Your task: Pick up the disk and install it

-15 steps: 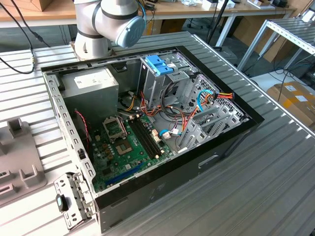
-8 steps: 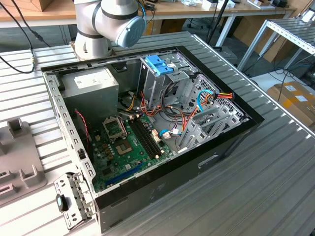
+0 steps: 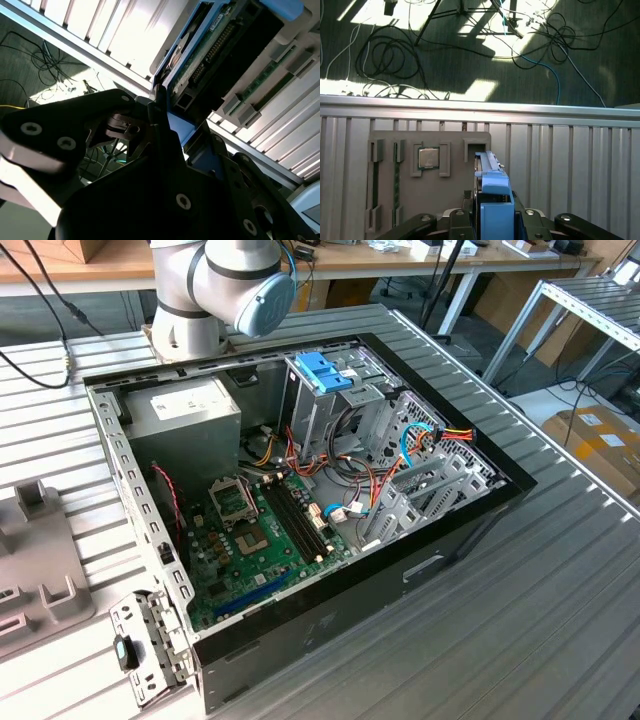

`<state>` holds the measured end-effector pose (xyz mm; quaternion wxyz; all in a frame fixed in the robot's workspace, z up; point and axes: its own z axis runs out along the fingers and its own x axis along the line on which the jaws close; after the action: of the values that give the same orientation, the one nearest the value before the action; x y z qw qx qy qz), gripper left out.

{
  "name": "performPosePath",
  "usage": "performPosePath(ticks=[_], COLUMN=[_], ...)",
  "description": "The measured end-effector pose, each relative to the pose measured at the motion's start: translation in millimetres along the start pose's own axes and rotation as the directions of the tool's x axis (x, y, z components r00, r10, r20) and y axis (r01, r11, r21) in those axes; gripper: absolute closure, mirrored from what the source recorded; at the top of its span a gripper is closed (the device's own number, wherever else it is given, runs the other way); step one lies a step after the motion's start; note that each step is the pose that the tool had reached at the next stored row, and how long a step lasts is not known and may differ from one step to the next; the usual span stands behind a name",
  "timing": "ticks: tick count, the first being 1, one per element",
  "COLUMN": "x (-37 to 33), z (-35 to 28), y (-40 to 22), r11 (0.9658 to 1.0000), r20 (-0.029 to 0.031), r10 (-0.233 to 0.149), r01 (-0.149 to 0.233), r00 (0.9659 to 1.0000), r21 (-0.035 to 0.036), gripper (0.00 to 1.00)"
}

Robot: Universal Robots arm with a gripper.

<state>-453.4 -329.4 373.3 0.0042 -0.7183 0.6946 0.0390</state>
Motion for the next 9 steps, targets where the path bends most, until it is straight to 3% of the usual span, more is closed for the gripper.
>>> performPosePath(ticks=[9], x=[-0.3], z=[-4.4], y=[0.1], r11=[1.0], r20=[0.0021], r10=[0.0], r01=[0.0], r00=[1.0], r21=[0.0], gripper=[0.63])
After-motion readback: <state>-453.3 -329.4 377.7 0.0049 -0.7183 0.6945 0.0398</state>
